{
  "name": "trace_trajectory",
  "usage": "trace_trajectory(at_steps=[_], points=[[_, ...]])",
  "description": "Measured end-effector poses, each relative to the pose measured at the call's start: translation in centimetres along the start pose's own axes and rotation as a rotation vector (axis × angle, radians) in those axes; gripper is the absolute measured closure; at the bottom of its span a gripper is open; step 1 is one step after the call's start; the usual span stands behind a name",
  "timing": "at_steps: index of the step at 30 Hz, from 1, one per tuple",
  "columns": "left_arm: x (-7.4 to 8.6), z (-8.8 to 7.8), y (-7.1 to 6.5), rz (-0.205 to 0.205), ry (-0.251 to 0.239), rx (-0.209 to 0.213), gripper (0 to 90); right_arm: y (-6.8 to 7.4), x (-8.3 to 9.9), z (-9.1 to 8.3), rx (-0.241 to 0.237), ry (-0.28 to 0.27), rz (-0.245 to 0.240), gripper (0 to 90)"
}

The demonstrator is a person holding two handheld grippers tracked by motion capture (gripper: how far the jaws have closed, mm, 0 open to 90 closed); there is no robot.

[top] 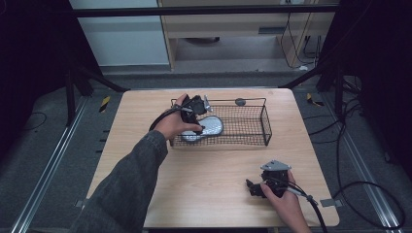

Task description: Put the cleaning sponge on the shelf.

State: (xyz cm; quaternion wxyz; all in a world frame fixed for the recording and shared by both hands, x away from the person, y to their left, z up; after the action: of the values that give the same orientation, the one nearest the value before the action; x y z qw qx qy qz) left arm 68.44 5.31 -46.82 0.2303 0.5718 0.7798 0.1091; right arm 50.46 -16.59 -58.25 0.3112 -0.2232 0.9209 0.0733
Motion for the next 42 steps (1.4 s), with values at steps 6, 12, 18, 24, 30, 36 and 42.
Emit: trace_trajectory(at_steps=[6, 12, 18, 24, 30, 36, 42], points=[[-0.2, -0.3, -0.2, 0.003, -0.007, 0.007, 6.7, 0.0, 0.0, 0.0, 0.000, 0.000, -0.001, 0.4], [-0.3, -0.5, -0.2, 0.004, -0.015, 0.003, 7.4, 0.0, 0.0, 0.0, 0.000, 0.000, -0.001, 0.4], [-0.4, -0.7, -0.3, 0.008, -0.021, 0.001, 8.3, 0.0, 0.0, 0.0, 0.000, 0.000, 0.000, 0.4], [-0.6, -1.2, -0.4, 0.013, -0.028, -0.012, 8.8, 0.0, 0.0, 0.0, 0.001, 0.000, -0.001, 0.4], [-0.9, -1.9, -0.8, 0.013, -0.047, -0.023, 8.6, 0.0, 0.0, 0.0, 0.001, 0.000, -0.001, 0.4], [-1.2, -2.5, -1.4, 0.015, -0.064, -0.028, 7.0, 0.0, 0.0, 0.0, 0.002, -0.001, -0.001, 0.4], [-1.3, -3.1, -1.9, 0.004, -0.078, -0.026, 5.4, 0.0, 0.0, 0.0, 0.002, -0.001, 0.000, 0.4]])
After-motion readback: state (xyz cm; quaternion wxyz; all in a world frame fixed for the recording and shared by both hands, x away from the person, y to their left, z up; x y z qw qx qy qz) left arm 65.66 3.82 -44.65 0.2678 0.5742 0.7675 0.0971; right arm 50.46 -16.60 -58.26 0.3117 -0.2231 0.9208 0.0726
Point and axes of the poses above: each handheld gripper's, and its own axes: z roughly forward along the jaws, x roughly out of its underside, y roughly to its left, the point moved 10 cm from there along z, roughly forward along the jaws, and after that the axes turned 9 degrees about y, right-handed, at the moved point
